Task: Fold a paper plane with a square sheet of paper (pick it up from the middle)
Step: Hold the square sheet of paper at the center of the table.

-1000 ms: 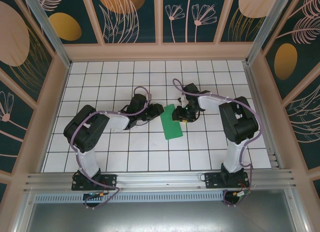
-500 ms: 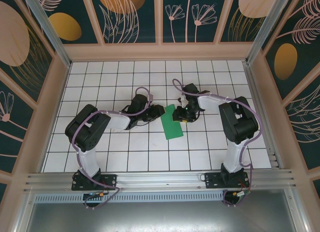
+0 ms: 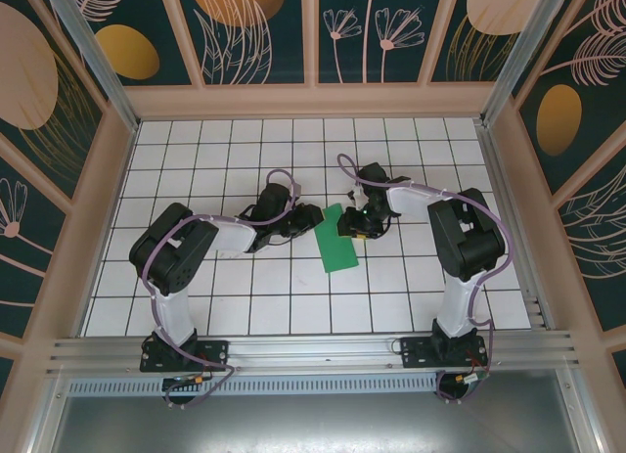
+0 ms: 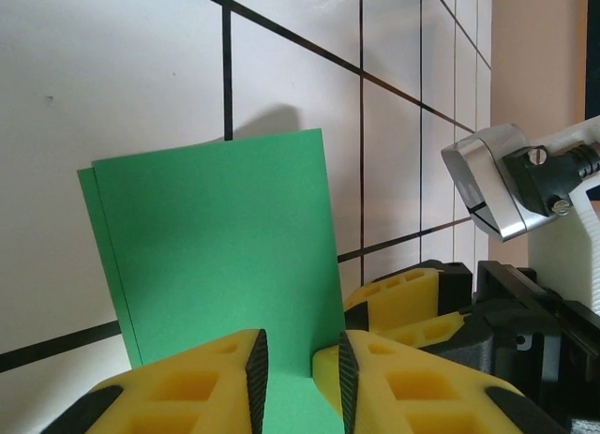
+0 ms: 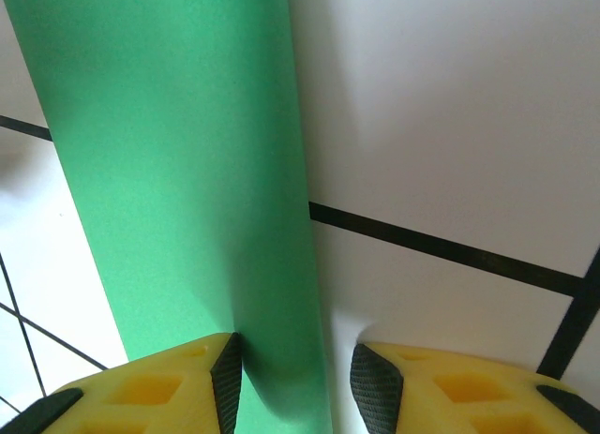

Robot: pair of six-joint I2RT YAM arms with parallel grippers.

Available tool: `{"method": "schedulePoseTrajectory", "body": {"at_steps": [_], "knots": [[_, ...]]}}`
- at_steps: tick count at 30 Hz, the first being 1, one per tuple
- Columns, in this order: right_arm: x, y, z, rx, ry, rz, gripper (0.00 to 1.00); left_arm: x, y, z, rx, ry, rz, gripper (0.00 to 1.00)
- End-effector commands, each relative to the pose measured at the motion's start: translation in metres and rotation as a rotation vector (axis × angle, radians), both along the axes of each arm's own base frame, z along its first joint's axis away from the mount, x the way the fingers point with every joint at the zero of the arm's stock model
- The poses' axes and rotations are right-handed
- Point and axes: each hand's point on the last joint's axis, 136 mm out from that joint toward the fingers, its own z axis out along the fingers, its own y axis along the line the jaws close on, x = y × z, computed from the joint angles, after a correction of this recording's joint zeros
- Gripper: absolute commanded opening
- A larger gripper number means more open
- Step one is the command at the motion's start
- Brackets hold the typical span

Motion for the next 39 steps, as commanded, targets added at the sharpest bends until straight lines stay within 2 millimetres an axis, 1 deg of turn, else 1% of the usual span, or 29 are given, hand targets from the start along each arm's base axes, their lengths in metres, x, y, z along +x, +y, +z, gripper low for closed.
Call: {"method": "schedulePoseTrajectory", "body": {"at_steps": [1,6,20,28,32,36,38,39], "knots": [[-0.017,-0.052,-0.086,-0.306,0.043,0.014,0.45,0.005,-0.003,0.007,-0.005,-0.037,0.004,0.29],[-0.017,-0.052,-0.087,-0.31,0.041,0.025,0.45,0.007,0.0,0.011,0.001,-0.053,0.02,0.28],[-0.017,-0.049,-0.086,-0.31,0.036,0.038,0.46,0.003,-0.008,0.004,-0.022,-0.02,-0.022,0.27],[-0.018,-0.05,-0.088,-0.316,0.041,0.038,0.47,-0.002,-0.019,-0.006,-0.002,0.008,-0.065,0.22],[-0.017,-0.05,-0.088,-0.316,0.04,0.036,0.47,-0.004,-0.018,-0.014,0.018,0.034,-0.067,0.17],[-0.018,-0.05,-0.088,-0.315,0.042,0.035,0.46,-0.006,-0.016,-0.024,0.045,0.063,-0.068,0.14],[-0.018,-0.05,-0.088,-0.317,0.042,0.036,0.47,-0.007,-0.018,-0.025,0.04,0.074,-0.072,0.13],[-0.018,-0.05,-0.089,-0.317,0.043,0.034,0.47,-0.007,-0.018,-0.027,0.042,0.082,-0.074,0.1]]}}
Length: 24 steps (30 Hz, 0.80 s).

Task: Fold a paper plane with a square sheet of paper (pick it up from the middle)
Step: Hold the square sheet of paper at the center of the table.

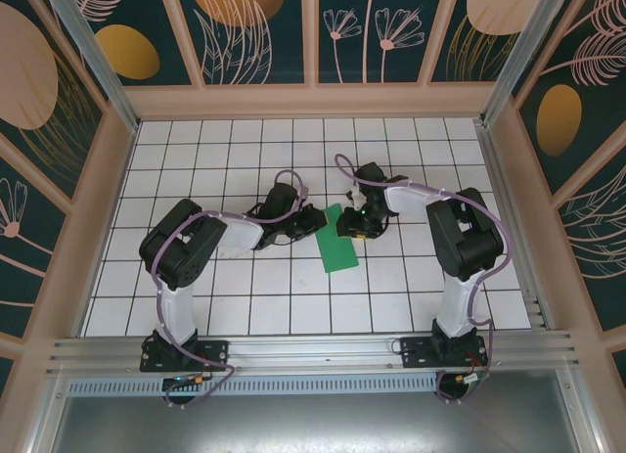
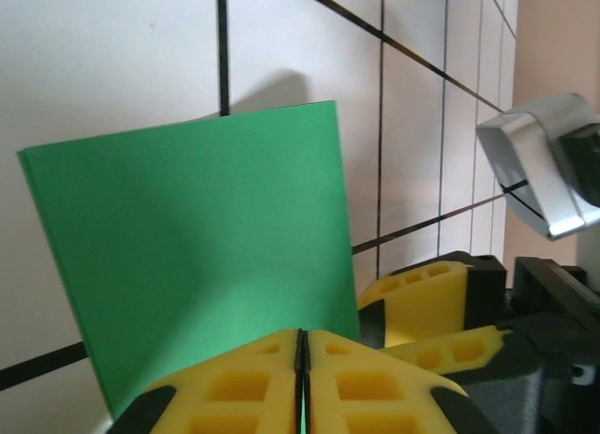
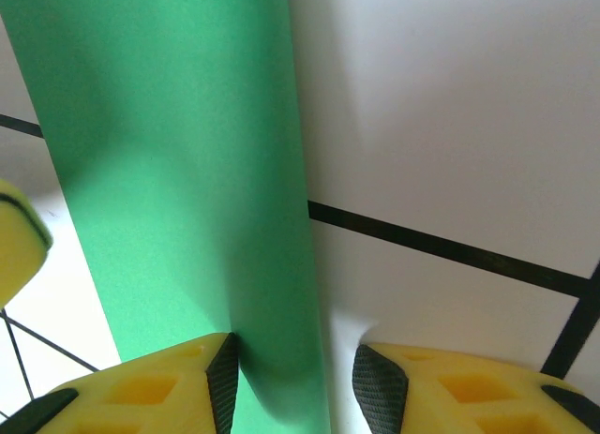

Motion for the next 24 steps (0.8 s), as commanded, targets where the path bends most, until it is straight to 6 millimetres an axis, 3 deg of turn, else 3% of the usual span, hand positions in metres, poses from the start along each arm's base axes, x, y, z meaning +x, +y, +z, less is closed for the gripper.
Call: {"method": "schedulePoseTrajectory", "body": {"at_steps": [1,11,18,21,24], "knots": [[-0.017,-0.05,-0.088,-0.287,0.045,0.017,0.47,-0.004,-0.003,-0.012,0.025,0.039,-0.028,0.09],[-0.017,-0.048,-0.086,-0.277,0.047,0.011,0.47,-0.013,0.009,-0.043,0.148,0.149,-0.018,0.06],[-0.013,-0.045,-0.079,-0.262,0.032,0.005,0.47,-0.03,0.026,-0.076,0.246,0.248,-0.008,0.03],[-0.009,-0.04,-0.07,-0.242,0.014,-0.002,0.47,-0.033,0.036,-0.085,0.303,0.269,0.005,0.01],[0.002,-0.031,-0.046,-0.189,-0.028,-0.021,0.47,-0.038,0.044,-0.094,0.353,0.286,0.01,0.0]]}}
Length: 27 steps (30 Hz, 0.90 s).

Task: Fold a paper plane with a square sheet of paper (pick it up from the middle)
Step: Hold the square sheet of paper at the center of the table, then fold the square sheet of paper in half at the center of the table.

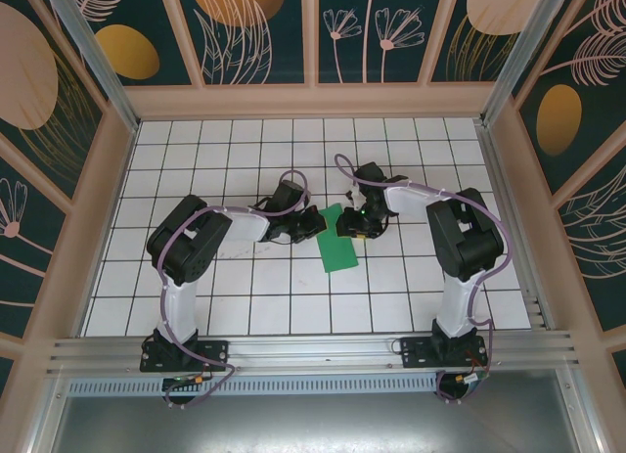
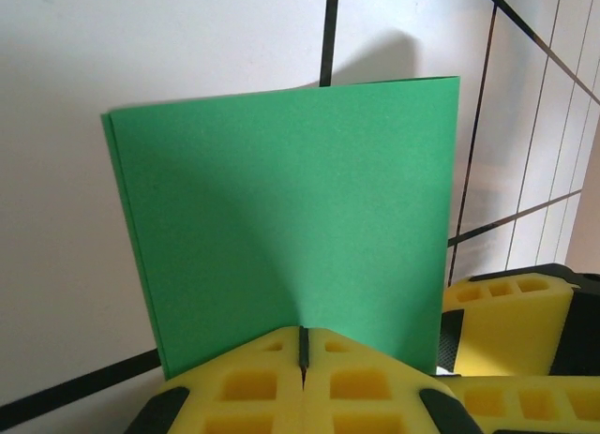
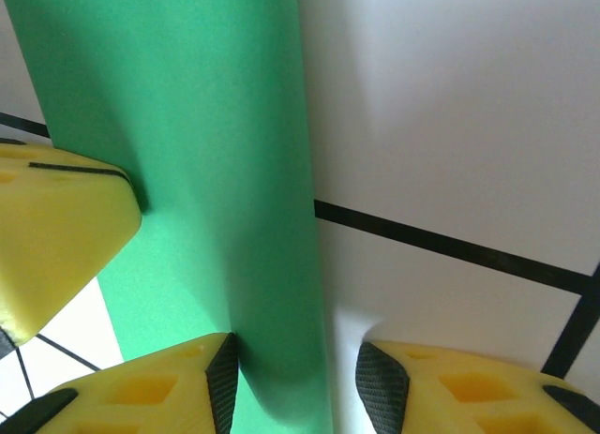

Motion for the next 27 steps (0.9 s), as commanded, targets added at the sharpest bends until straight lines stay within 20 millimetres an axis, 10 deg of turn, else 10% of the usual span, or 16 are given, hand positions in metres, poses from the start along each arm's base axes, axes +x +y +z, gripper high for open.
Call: {"method": "schedulePoseTrajectory", "body": {"at_steps": [1,12,21,27], "knots": [[0.006,-0.028,-0.038,-0.158,-0.04,-0.034,0.47,-0.037,0.043,-0.071,0.248,0.17,0.018,0.0],[0.036,-0.015,0.075,0.156,-0.218,-0.224,0.51,-0.047,0.059,-0.093,0.325,0.194,0.012,0.0],[0.035,0.031,0.058,0.27,-0.152,-0.161,0.03,-0.05,0.065,-0.101,0.362,0.208,0.013,0.0],[0.029,0.044,0.033,0.235,-0.115,-0.118,0.0,-0.052,0.072,-0.103,0.39,0.216,0.04,0.0]]}}
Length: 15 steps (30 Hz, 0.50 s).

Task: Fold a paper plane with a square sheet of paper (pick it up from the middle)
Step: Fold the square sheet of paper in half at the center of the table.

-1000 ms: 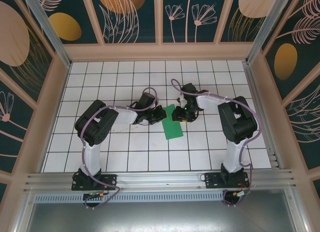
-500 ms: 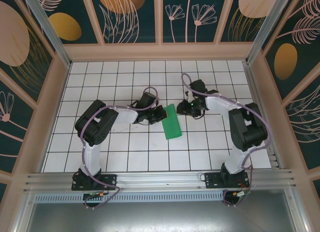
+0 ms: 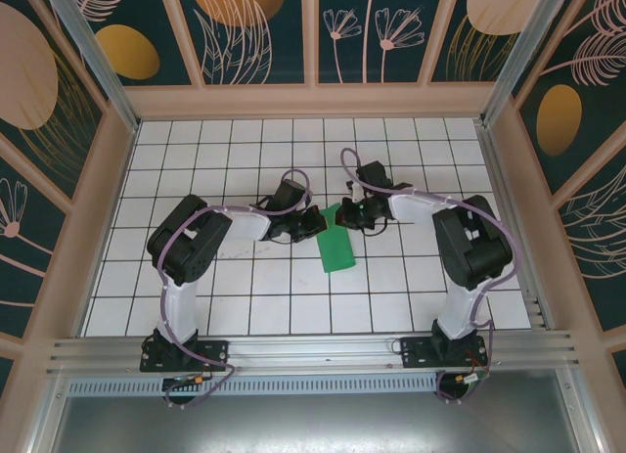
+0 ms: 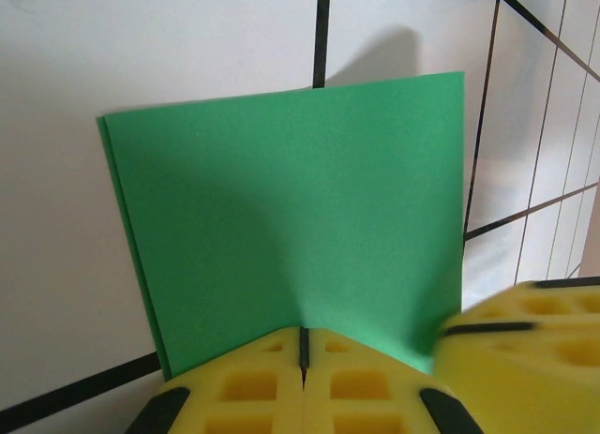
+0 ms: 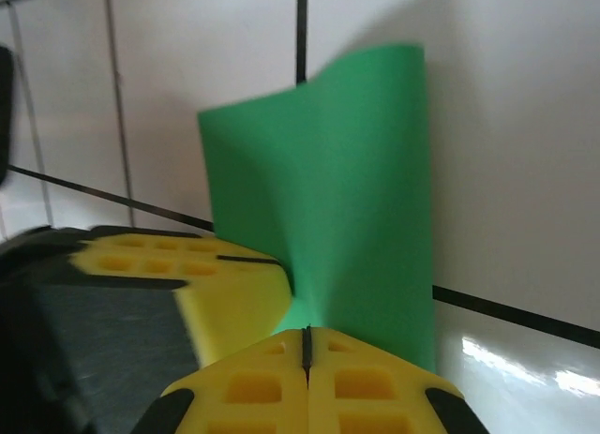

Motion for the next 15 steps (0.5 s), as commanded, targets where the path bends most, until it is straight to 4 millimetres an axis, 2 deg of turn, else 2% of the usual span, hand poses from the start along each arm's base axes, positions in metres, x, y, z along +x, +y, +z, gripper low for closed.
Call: {"method": "schedulePoseTrajectory", "body": {"at_steps": [1,7,12,15], "knots": [[0.007,0.011,0.002,0.017,-0.024,0.025,0.0,-0.052,0.071,-0.1,0.362,0.225,0.064,0.0],[0.001,0.002,-0.02,-0.025,0.008,0.039,0.0,-0.054,0.074,-0.103,0.375,0.234,0.073,0.0],[-0.006,-0.02,-0.038,-0.07,0.041,0.024,0.0,-0.055,0.079,-0.105,0.398,0.241,0.082,0.0],[-0.013,-0.035,-0.047,-0.09,0.058,0.016,0.0,-0.067,0.089,-0.113,0.429,0.266,0.084,0.0]]}}
